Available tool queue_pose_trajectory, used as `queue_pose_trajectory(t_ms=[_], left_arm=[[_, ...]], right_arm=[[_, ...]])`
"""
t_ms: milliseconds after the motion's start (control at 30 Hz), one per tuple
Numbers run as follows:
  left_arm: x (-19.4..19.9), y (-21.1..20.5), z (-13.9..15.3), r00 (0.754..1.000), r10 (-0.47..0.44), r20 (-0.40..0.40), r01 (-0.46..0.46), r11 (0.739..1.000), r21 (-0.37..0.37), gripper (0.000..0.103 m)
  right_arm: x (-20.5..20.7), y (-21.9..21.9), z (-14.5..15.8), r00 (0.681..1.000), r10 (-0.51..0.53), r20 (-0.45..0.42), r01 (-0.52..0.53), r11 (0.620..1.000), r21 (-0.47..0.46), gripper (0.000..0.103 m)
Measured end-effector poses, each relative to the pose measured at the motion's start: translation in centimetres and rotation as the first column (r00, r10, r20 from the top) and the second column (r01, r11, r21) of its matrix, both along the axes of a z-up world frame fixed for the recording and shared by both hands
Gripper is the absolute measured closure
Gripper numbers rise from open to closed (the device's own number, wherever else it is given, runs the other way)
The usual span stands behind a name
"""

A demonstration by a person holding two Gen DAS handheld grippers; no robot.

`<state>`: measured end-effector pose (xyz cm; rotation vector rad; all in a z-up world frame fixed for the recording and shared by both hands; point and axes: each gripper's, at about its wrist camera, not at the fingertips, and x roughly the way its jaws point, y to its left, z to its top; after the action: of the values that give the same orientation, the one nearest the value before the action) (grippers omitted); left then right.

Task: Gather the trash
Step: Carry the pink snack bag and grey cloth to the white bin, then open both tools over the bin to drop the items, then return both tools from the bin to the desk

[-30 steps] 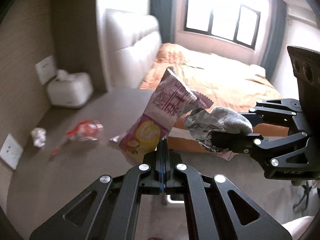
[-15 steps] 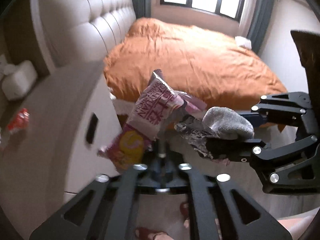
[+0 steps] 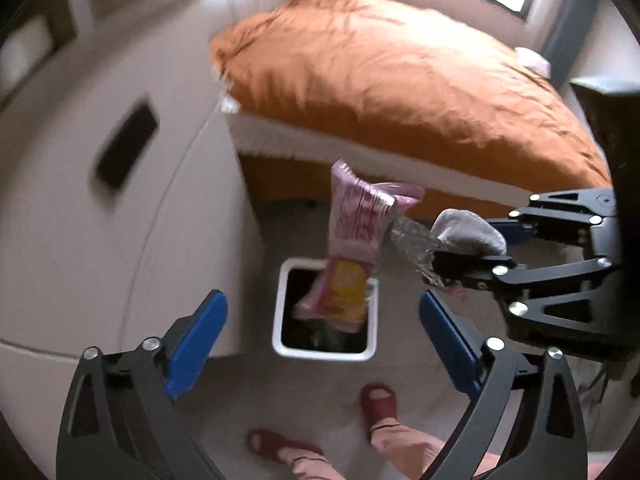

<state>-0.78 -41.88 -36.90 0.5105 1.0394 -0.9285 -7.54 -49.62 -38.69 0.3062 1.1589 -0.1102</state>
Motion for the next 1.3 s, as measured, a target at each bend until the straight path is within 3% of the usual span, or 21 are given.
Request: queue_pose_trajectory(t_ms=[167, 267, 300, 333, 367, 600, 733, 933, 1133, 1300], left_arm=[[1.2, 0.5, -6.4, 0.997, 0.066, -0.037, -0.064, 0.997, 0.044, 0.005], [1.4, 0.4, -9.7, 0.997, 0.071, -0.037, -0.068, 0.994, 0.082, 0.005], [1.4, 0.3, -10.6, 0.997, 0.069, -0.028, -0.066, 0.994, 0.092, 0.005], [1.4, 0.2, -11.5, 0.997, 0.067, -0.024, -0.064, 0.993, 0.098, 0.005], [1.4, 0.1, -12.4, 0.997, 0.063, -0.034, -0.059, 0.993, 0.102, 0.005], [1.9, -0.6, -16.5, 0.998, 0.027, -0.057, -0.02, 0.992, 0.126, 0.005], [2.5, -0.8, -16.3, 0.998, 0.037, -0.059, -0.031, 0.994, 0.108, 0.005], [2.5, -1.1, -11.7, 0.999, 0.032, -0.041, -0.029, 0.998, 0.062, 0.005], [1.4, -0.6, -3.5, 1.0, 0.015, 0.003, -0.015, 1.0, -0.016, 0.005], [0.5, 1.6, 5.7, 0.998, 0.041, 0.049, -0.034, 0.991, -0.132, 0.005]], right_arm=[[2.5, 0.0, -9.8, 0.996, 0.045, -0.074, -0.043, 0.999, 0.021, 0.068], [3.7, 0.3, -15.5, 0.992, 0.073, -0.101, -0.071, 0.997, 0.024, 0.06], [4.1, 0.4, -17.5, 0.99, 0.088, -0.11, -0.083, 0.995, 0.047, 0.044], [4.4, 0.5, -18.8, 0.988, 0.099, -0.117, -0.093, 0.994, 0.062, 0.014], [4.6, 0.7, -20.3, 0.989, 0.102, -0.111, -0.098, 0.994, 0.047, 0.006], [5.1, -0.3, -23.7, 0.992, 0.068, -0.108, -0.064, 0.997, 0.044, 0.004], [4.7, -0.3, -21.8, 0.992, 0.078, -0.098, -0.077, 0.997, 0.009, 0.004], [4.8, -1.0, -15.6, 0.996, 0.068, -0.063, -0.07, 0.997, -0.021, 0.004], [3.4, -2.5, -6.7, 1.0, 0.002, 0.005, -0.002, 0.999, -0.054, 0.004], [2.7, -1.7, 2.4, 0.993, -0.019, 0.118, 0.031, 0.995, -0.099, 0.004]])
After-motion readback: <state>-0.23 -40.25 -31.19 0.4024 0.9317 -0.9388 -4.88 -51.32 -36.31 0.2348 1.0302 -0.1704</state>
